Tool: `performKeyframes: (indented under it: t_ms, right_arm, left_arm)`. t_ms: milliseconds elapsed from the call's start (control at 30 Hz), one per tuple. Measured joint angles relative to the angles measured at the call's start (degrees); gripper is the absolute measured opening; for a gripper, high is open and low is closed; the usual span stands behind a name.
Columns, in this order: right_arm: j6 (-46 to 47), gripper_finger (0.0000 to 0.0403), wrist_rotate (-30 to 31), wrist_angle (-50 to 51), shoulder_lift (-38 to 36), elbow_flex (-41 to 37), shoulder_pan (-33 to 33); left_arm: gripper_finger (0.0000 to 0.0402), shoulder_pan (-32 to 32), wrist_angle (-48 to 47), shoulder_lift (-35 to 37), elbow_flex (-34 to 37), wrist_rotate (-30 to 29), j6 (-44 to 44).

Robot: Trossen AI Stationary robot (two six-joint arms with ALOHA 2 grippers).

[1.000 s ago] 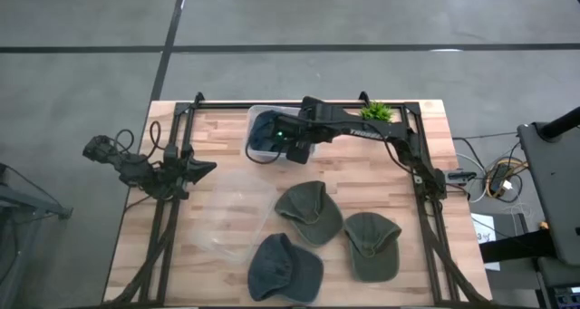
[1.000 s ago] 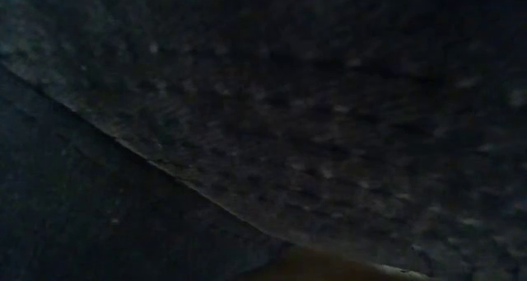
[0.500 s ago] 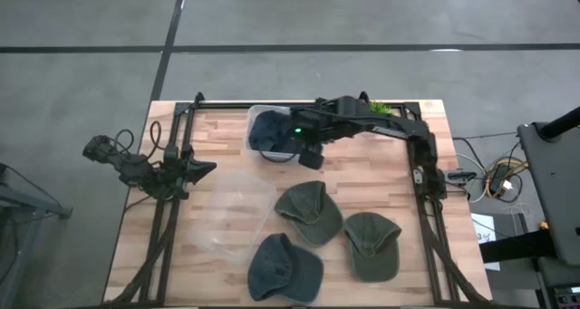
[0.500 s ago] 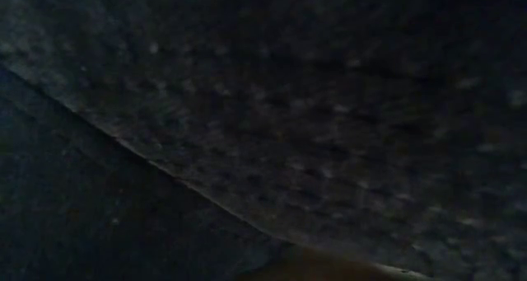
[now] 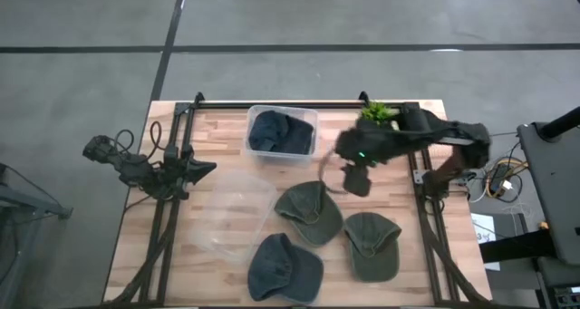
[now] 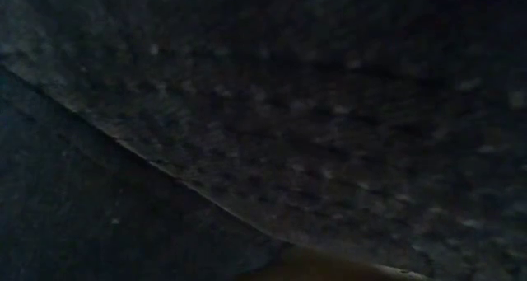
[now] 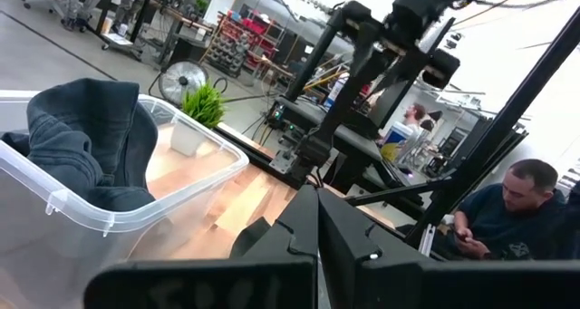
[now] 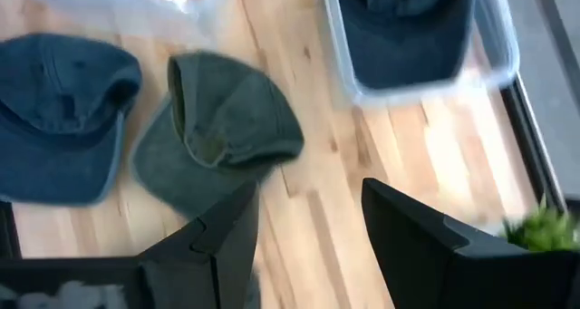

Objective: Pick & Place hat
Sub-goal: Put the blue cap into the top transparent bin

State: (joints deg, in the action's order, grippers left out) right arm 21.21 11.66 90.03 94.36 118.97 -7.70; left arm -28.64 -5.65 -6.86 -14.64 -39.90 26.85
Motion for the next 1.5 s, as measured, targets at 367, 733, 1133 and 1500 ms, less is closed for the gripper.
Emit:
performKeyframes:
  t_ms: [367, 733, 1133, 1500]
  right_arm:
    - [10.62, 0.0192, 9.43, -13.79, -20.89, -32.0, -8.77]
    - [16.55, 0.0192, 8.75, -45.29, -44.93, -64.52, -9.76]
    - [21.96, 0.0192, 7.19, -64.24, -54.93, -84.52, -10.56]
    - [21.51, 0.0192, 7.23, -69.84, -55.36, -87.38, -10.56]
  left_arm:
    - [0.0003, 0.0, 2.19, -0.01, -0.02, -0.18, -0.12]
    - [0.0003, 0.02, 5.2, -3.82, -4.48, 0.97, -1.13]
    - [0.0003, 0.02, -8.84, -24.19, -26.27, 1.57, -1.22]
    - [0.0003, 0.0, -26.24, -48.24, -50.59, 10.56, 8.5]
